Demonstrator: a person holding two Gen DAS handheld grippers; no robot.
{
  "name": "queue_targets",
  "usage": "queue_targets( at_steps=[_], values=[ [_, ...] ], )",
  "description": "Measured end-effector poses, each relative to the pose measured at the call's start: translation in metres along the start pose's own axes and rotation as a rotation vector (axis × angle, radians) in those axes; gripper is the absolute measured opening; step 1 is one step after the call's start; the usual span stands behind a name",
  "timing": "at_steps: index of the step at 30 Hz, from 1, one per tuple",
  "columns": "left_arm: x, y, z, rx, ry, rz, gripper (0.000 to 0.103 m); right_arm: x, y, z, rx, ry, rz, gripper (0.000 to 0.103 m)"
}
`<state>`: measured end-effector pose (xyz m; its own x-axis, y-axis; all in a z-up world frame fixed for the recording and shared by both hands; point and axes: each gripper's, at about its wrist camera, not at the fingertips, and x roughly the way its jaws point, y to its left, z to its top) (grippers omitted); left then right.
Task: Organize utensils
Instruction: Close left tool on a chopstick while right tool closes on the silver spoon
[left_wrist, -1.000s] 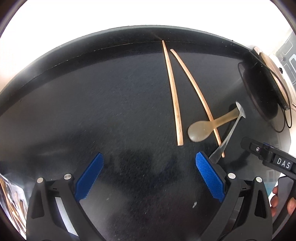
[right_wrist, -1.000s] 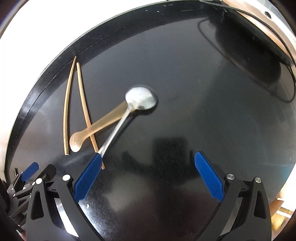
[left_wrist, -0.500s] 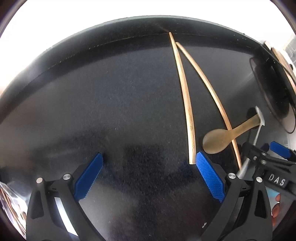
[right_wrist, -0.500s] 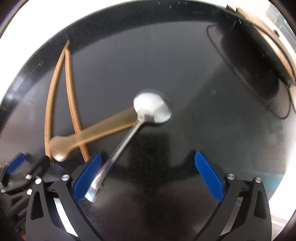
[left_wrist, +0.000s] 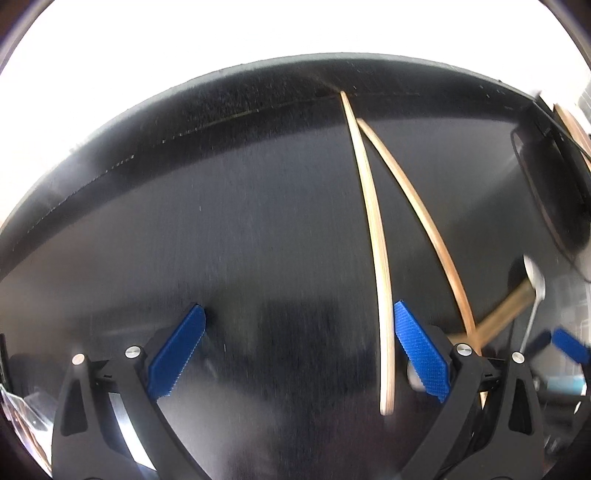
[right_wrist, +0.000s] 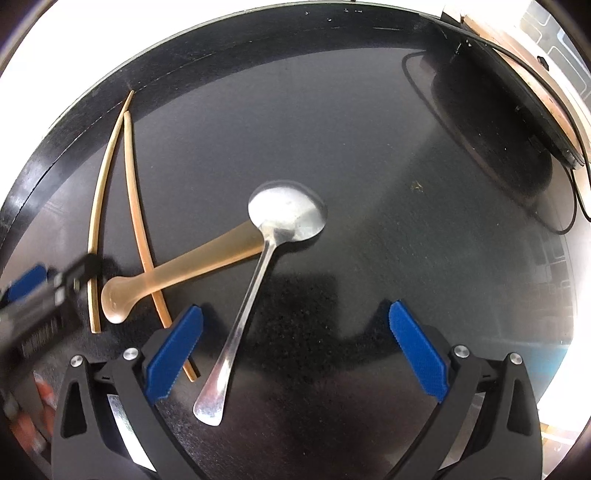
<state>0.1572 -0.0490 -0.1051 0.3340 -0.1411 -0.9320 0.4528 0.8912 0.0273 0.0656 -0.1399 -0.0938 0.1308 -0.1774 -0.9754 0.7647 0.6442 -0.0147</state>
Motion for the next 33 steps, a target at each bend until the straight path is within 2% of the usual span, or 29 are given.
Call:
queue_targets(
  at_steps=[12, 17, 30, 31, 32, 33],
  values=[
    [0.007, -0.004, 0.022, -0.011, -0.007, 0.008, 0.098, 0.000, -0.003, -0.007, 0.022, -0.020, -0.003, 0.098],
    [0.006, 0.001, 0.012, -0.014, -0.010, 0.008, 0.098, 0.000, -0.004, -0.005, 0.011, -0.012, -0.002, 0.098],
    [0.012, -0.007, 0.034, 0.037, -0.012, -0.021, 0.096, 0.000, 0.000, -0.007, -0.024, 0.001, 0.004, 0.098],
    [0.011, -0.009, 0.036, 0.058, -0.027, -0.031, 0.091, 0.001, 0.000, -0.008, -0.033, 0.006, 0.007, 0.098],
    [0.006, -0.012, 0.038, 0.089, -0.061, -0.040, 0.055, 0.000, 0.001, -0.007, -0.052, 0.012, 0.015, 0.094],
    [0.001, -0.016, 0.044, 0.114, -0.078, -0.056, 0.008, -0.006, 0.006, -0.007, -0.101, -0.006, 0.032, 0.071]
  ],
)
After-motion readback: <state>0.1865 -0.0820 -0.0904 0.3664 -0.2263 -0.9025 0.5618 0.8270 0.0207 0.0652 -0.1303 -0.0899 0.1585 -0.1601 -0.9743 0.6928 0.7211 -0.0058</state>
